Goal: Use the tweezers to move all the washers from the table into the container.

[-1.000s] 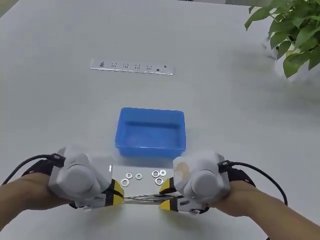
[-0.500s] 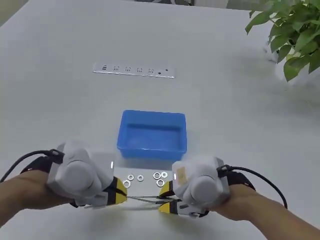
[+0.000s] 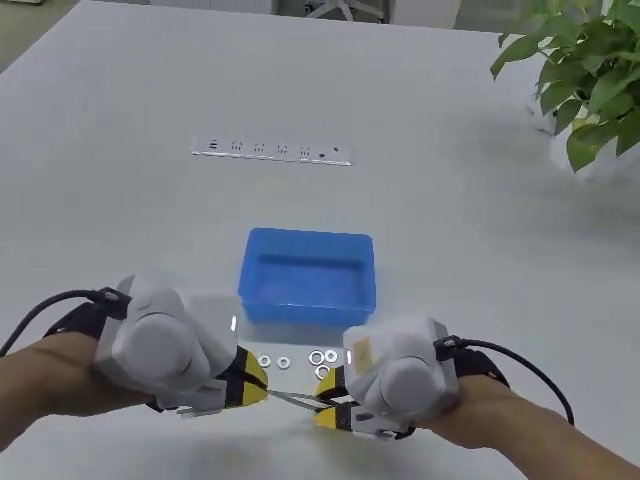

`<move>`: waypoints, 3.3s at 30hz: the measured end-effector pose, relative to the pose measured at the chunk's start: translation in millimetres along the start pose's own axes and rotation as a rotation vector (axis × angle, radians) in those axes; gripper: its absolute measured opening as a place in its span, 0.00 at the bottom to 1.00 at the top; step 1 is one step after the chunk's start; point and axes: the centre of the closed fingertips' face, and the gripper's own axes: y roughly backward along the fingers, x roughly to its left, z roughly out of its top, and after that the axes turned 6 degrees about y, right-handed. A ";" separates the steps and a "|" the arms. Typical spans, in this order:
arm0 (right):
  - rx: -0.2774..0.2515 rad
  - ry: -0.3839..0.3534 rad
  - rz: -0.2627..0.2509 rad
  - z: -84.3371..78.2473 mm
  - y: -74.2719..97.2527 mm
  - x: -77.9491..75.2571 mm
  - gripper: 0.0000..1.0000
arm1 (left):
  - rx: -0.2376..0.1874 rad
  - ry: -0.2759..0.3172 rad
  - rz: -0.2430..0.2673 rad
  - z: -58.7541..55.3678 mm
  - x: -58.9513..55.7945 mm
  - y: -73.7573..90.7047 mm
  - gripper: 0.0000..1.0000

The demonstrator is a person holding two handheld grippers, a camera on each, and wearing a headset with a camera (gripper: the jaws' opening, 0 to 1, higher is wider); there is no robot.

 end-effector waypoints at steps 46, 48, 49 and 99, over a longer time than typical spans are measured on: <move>-0.073 -0.045 -0.039 14.4 10.4 0.6 0.11 | -0.109 -0.099 -0.046 57.6 -9.0 -5.4 0.10; -0.073 -0.047 -0.041 14.0 10.8 0.4 0.11 | -0.101 -0.100 -0.049 55.8 -9.8 -7.3 0.10; -0.073 -0.049 -0.041 13.9 11.0 0.4 0.11 | -0.099 -0.102 -0.052 55.3 -10.6 -7.4 0.09; -0.091 -0.089 -0.099 3.1 11.0 -40.5 0.13 | -0.132 -0.108 -0.069 62.3 28.0 -12.4 0.06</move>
